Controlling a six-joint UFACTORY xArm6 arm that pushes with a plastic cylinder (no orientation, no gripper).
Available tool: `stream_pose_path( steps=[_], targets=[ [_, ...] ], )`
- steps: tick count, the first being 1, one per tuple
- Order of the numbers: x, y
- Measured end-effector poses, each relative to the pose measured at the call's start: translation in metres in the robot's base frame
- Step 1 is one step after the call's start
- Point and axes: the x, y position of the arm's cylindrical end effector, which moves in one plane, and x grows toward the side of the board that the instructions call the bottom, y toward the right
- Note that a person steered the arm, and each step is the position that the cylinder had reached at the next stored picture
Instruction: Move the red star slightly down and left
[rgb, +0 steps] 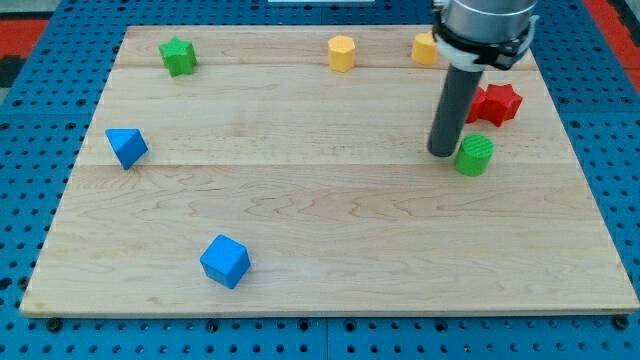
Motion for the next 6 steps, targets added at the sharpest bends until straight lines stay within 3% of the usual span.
stream_pose_path(
  steps=[1, 2, 3, 4, 5, 6],
  targets=[
    [0.013, -0.021],
    [-0.015, -0.046],
    [-0.077, -0.076],
    [-0.133, -0.032],
    [-0.148, 0.022],
    [-0.126, 0.078]
  ],
)
